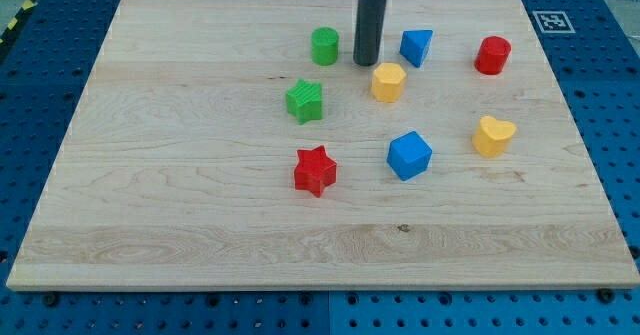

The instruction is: Push the green circle towards the left of the board

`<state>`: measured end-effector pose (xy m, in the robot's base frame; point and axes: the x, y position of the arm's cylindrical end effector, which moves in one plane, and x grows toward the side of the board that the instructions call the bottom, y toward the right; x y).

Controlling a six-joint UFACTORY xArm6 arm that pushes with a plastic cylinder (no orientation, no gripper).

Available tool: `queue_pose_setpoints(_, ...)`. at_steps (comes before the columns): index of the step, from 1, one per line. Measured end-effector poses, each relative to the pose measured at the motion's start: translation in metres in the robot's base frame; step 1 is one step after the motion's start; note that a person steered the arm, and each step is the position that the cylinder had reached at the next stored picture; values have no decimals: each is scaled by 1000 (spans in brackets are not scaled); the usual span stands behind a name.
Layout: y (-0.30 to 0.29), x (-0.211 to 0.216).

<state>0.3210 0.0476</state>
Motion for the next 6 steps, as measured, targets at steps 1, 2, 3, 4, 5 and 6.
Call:
queue_pose_setpoints(1, -6, -12)
queue_pose_setpoints(2, -9, -14)
queue_pose_setpoints(3, -18, -14)
queue_pose_setpoints(4, -20, -14)
queue_pose_setpoints(5, -34, -14)
queue_pose_setpoints(6, -59, -14)
